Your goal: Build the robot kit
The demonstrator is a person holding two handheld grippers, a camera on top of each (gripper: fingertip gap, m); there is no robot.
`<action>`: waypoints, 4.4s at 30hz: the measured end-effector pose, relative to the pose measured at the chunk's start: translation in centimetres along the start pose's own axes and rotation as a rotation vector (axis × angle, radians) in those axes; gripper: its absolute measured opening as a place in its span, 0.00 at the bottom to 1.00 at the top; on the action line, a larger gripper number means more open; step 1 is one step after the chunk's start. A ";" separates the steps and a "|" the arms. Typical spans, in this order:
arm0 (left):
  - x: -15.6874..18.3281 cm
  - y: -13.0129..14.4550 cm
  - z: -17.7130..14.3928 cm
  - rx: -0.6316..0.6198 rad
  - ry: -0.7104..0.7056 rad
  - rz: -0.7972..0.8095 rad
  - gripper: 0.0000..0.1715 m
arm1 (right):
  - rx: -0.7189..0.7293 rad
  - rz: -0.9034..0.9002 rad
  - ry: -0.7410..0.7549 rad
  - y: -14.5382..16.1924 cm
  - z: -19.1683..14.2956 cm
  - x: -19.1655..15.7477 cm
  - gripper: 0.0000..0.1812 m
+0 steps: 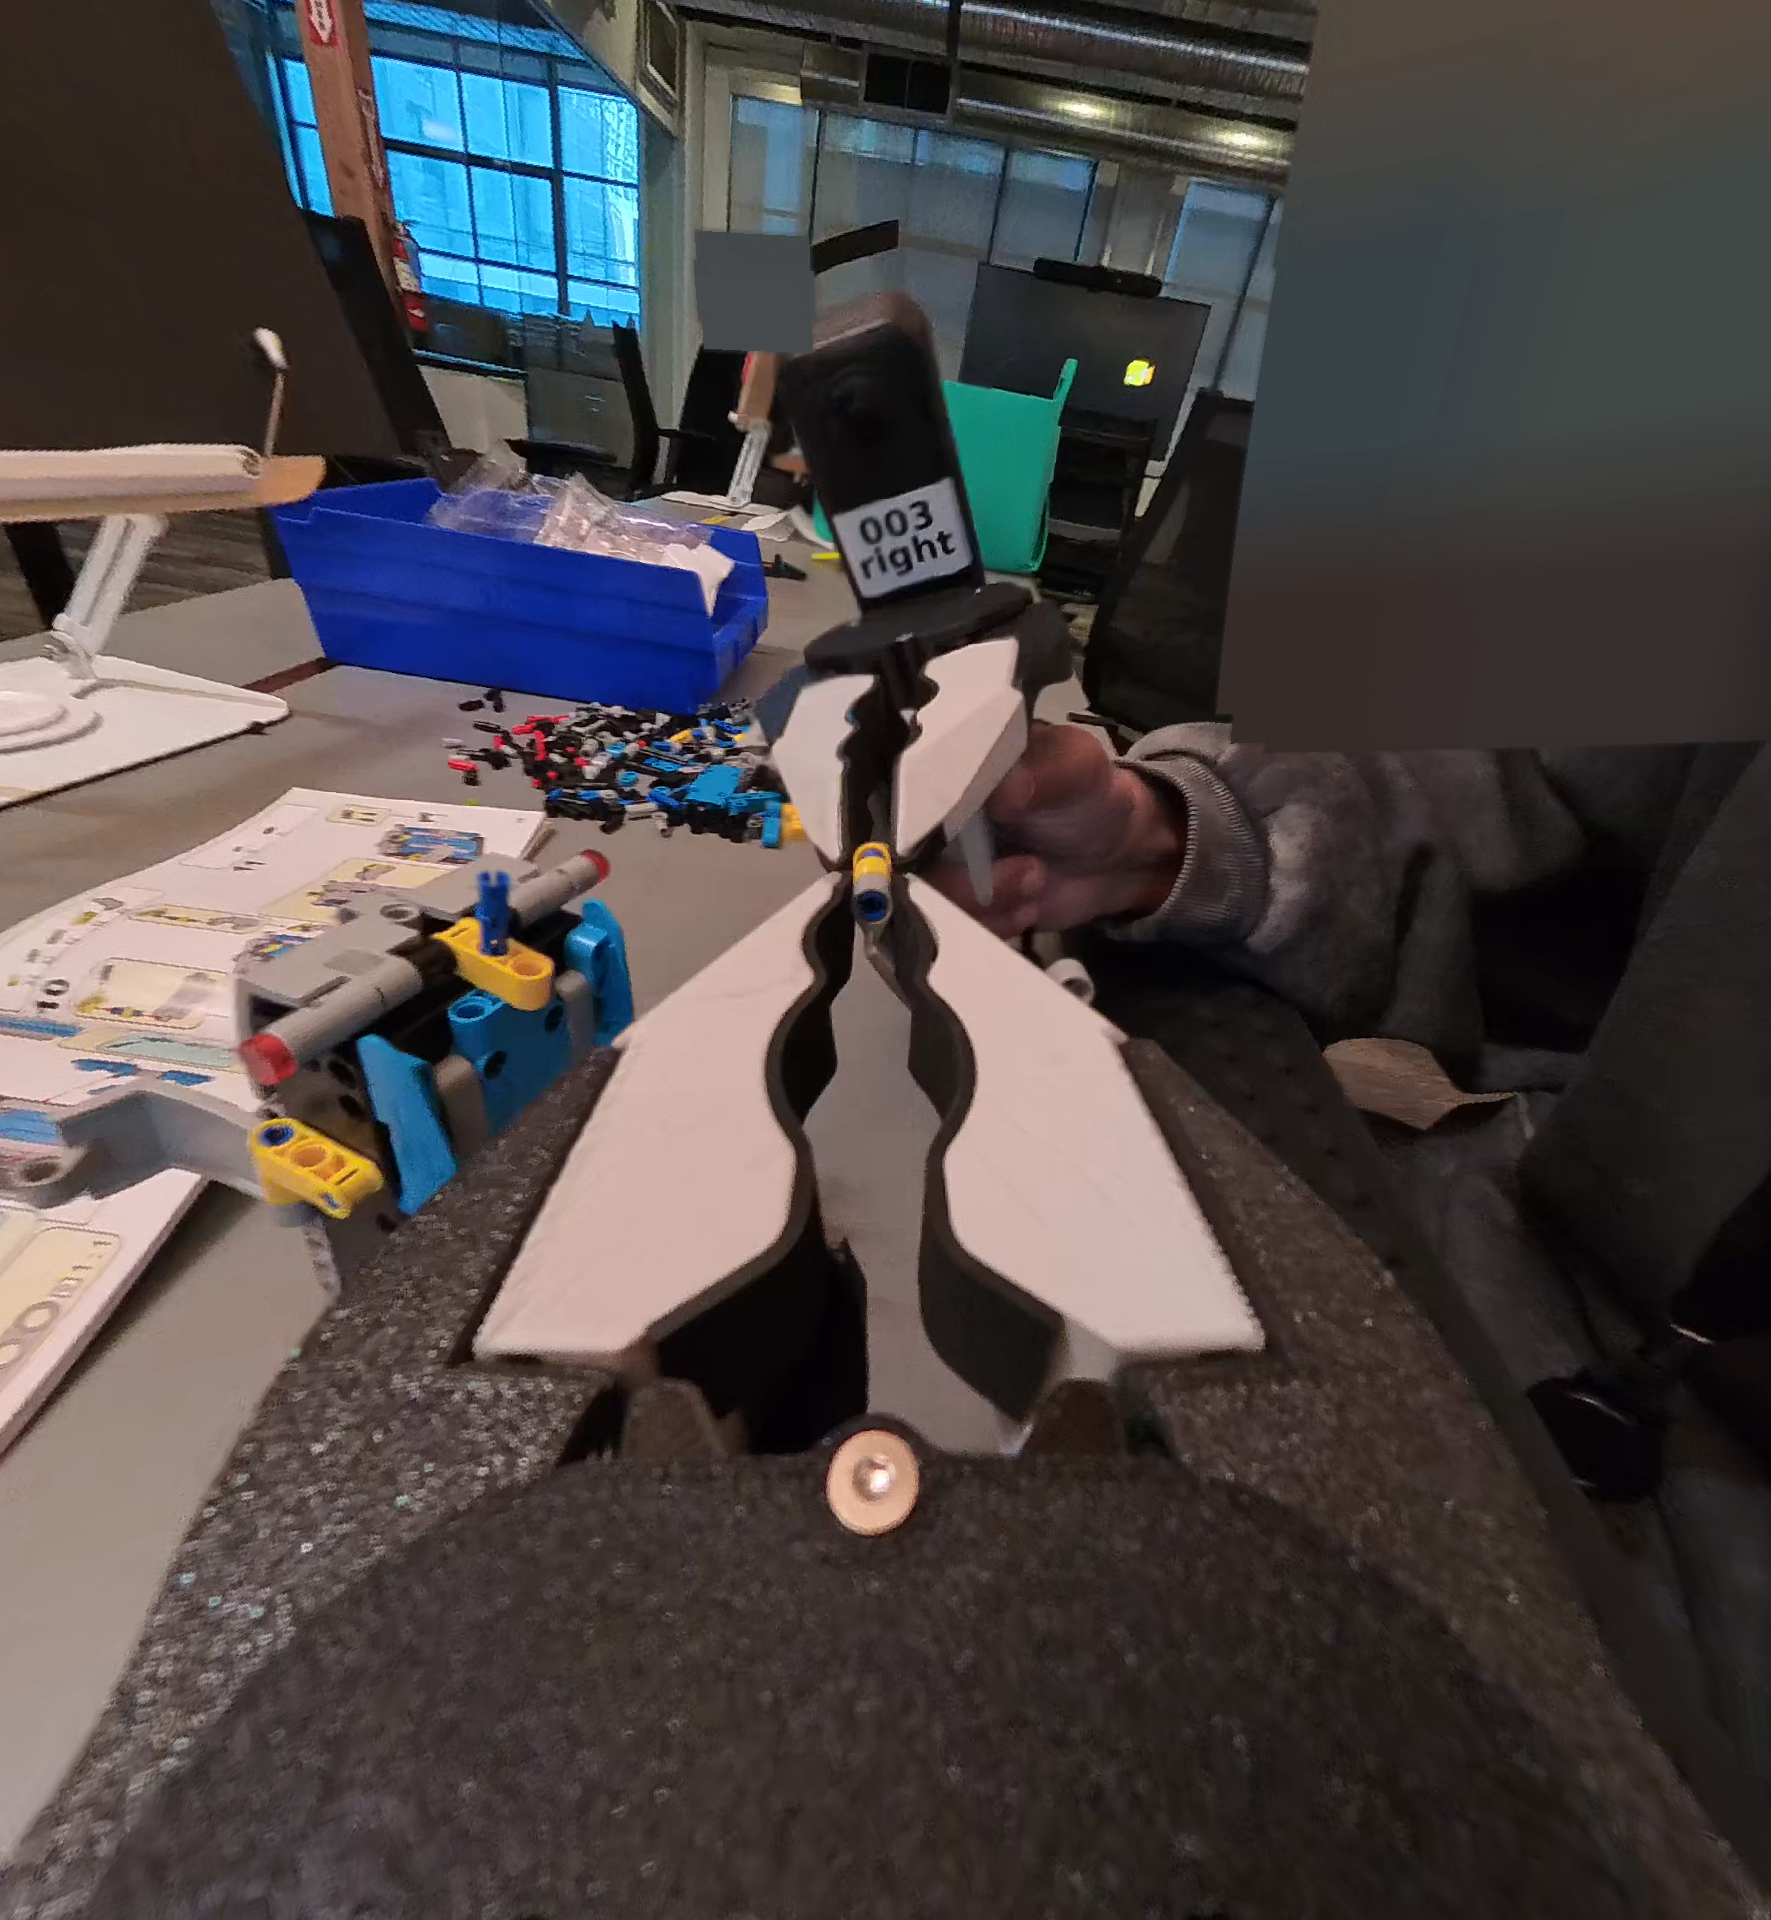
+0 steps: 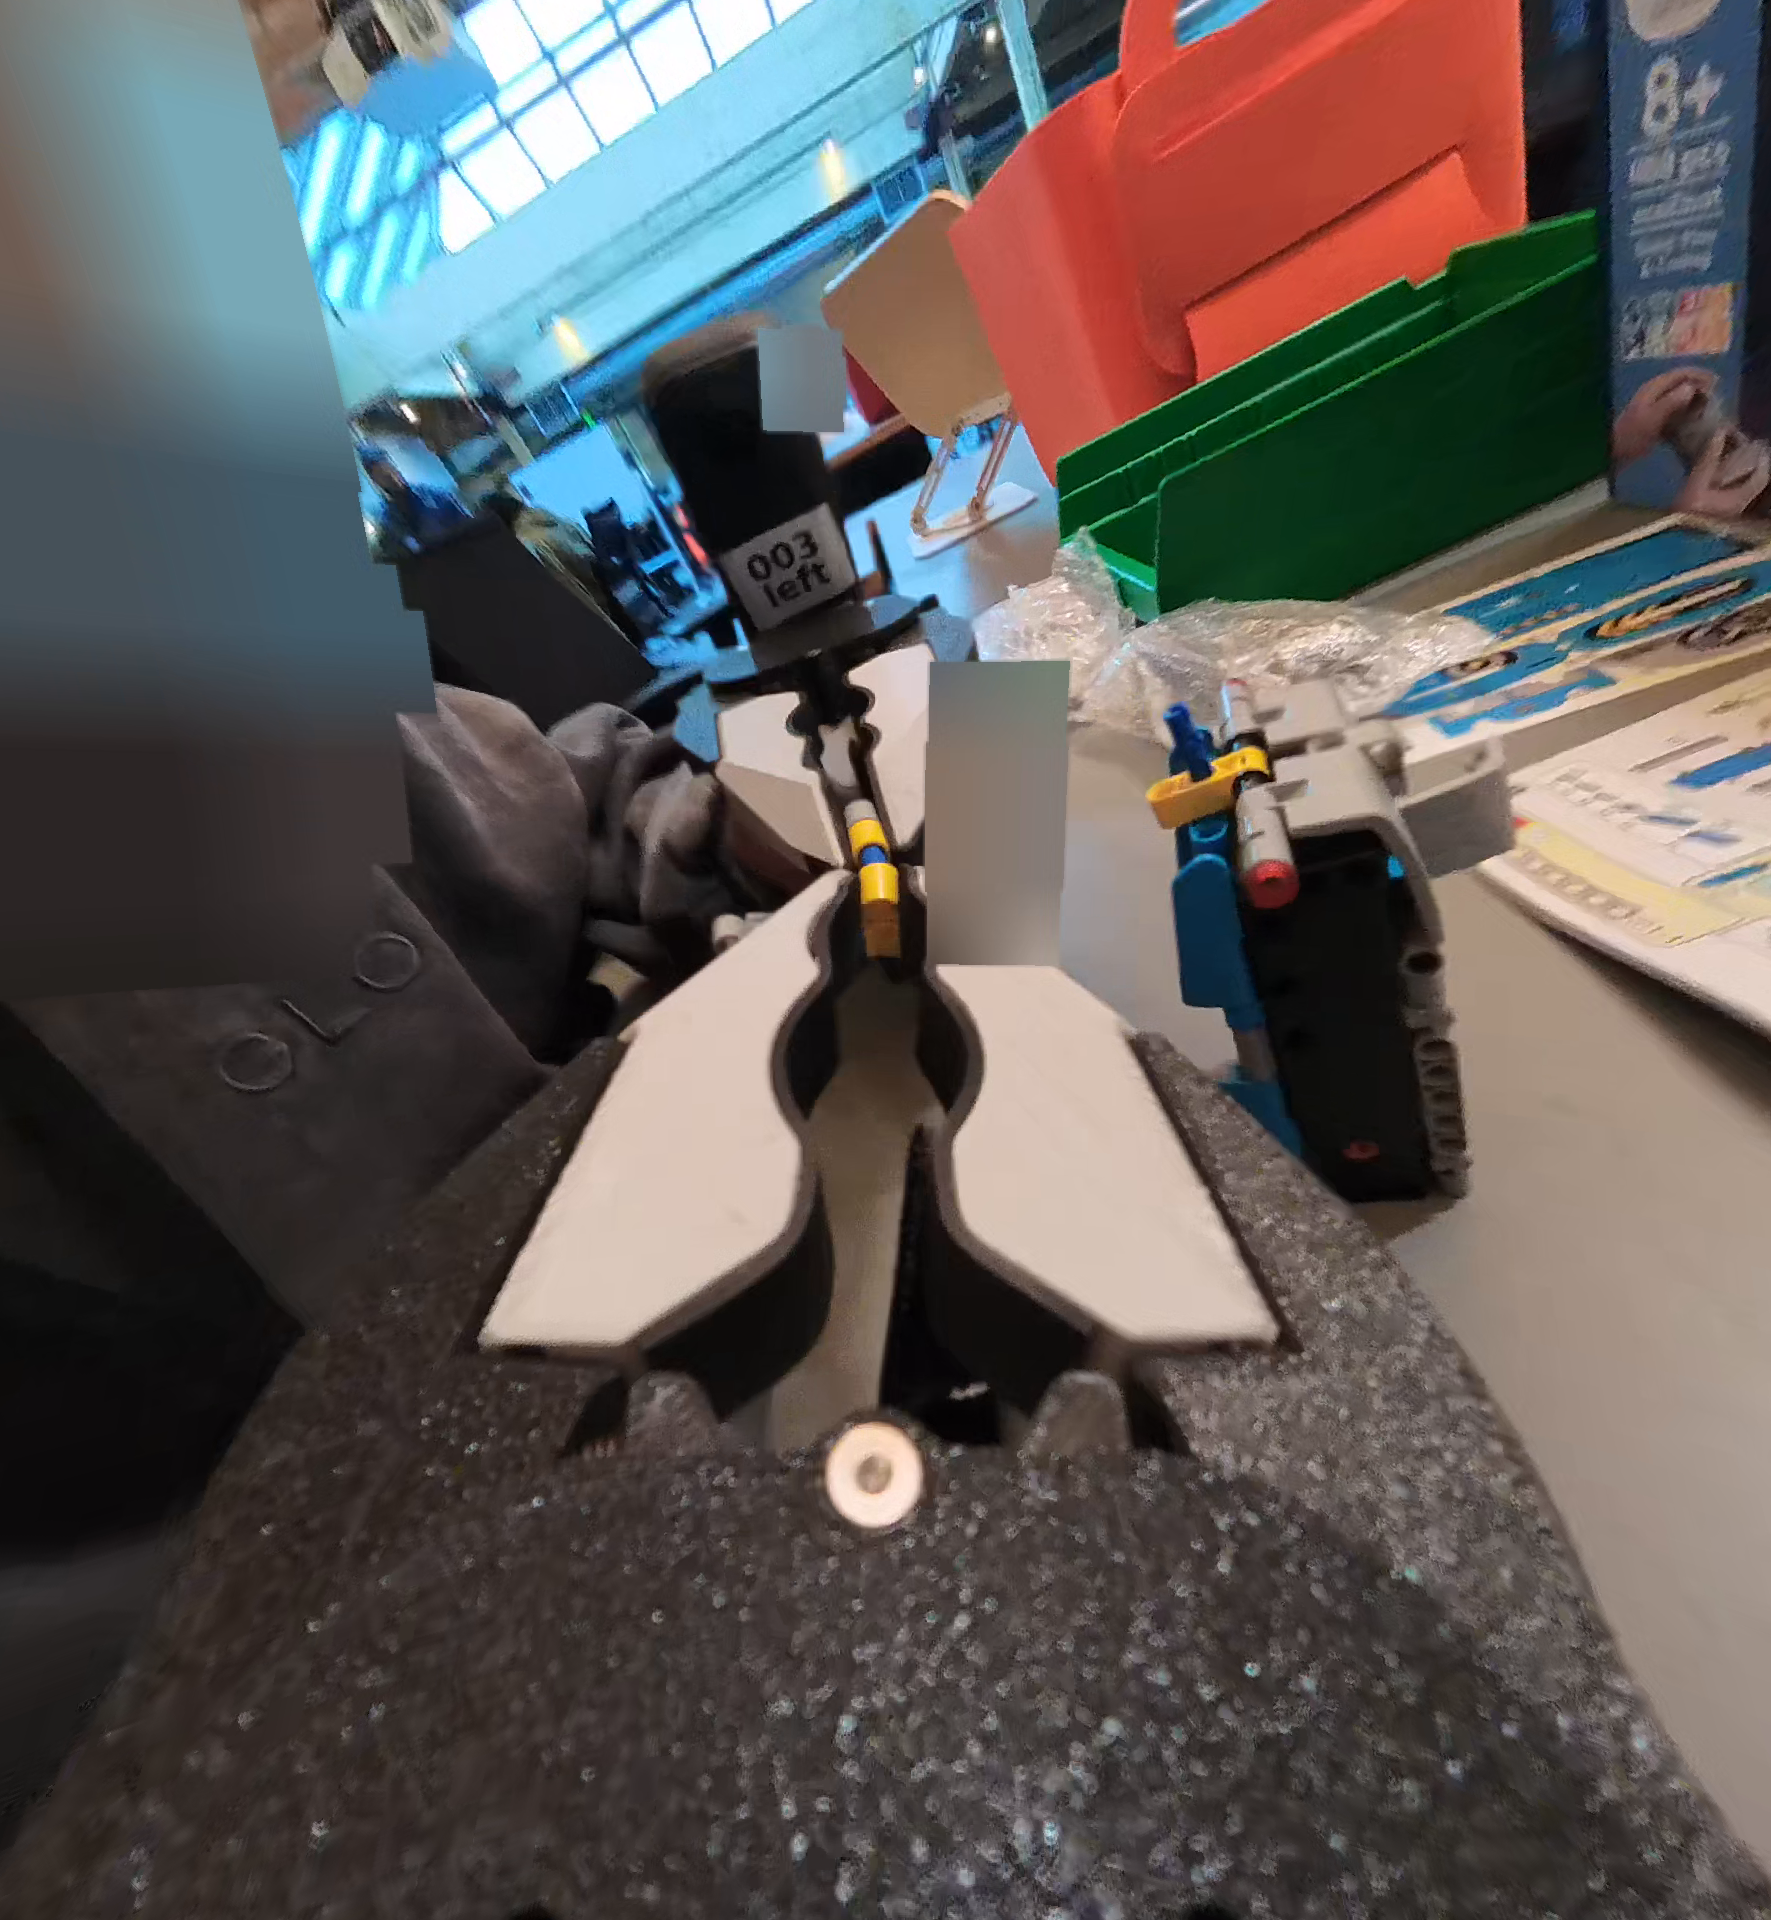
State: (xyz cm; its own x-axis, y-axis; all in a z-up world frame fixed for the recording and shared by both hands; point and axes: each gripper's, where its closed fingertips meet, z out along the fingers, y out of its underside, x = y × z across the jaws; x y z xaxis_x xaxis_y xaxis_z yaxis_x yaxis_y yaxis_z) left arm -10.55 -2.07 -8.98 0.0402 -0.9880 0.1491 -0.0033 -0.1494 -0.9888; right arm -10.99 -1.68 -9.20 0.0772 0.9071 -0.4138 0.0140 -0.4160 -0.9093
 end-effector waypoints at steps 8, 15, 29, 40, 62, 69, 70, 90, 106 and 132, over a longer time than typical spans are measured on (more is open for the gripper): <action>0.3 1.5 0.5 -0.084 0.040 -0.031 0.03 | -0.178 -0.357 0.154 1.4 -0.1 0.2 0.04; 0.5 0.8 0.4 -0.026 0.036 0.000 0.04 | -0.096 -0.240 0.091 0.9 -0.1 -0.1 0.04; 0.4 -0.3 -0.2 0.045 0.063 -0.033 0.03 | -0.030 -0.203 0.041 0.1 -0.2 -0.3 0.02; 1.2 -0.2 0.1 0.039 0.076 0.007 0.04 | -0.020 -0.150 -0.025 0.2 -0.4 -1.2 0.00; 0.0 2.0 0.9 -0.059 0.123 -0.182 0.13 | -0.026 0.043 -0.039 1.0 -0.3 0.3 0.04; 1.3 1.7 1.0 -0.038 0.281 -0.377 0.15 | 0.058 -0.112 -0.008 -0.7 -0.8 -0.4 0.04; 1.9 1.8 0.9 -0.044 0.311 -0.372 0.06 | 0.050 -0.131 0.011 -0.6 -0.7 -0.3 0.04; -2.2 1.8 0.5 -0.262 -0.465 0.888 0.01 | 0.076 0.643 -0.431 0.6 -0.8 -1.1 0.05; 2.8 0.2 0.8 0.027 0.272 -0.309 0.00 | 0.155 -0.269 -0.098 -1.9 -0.6 -3.7 0.16; -0.8 2.6 1.3 -0.142 -0.153 0.151 0.01 | 0.115 -0.212 0.038 -1.5 -0.4 -1.0 0.17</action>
State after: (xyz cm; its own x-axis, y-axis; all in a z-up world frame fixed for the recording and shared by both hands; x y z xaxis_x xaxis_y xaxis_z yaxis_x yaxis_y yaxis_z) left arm -9.34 -1.66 -11.65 0.1793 -0.9837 -0.0143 -0.1606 -0.0149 -0.9869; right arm -10.71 -2.01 -7.42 0.1224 0.9692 -0.2136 -0.0791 -0.2050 -0.9756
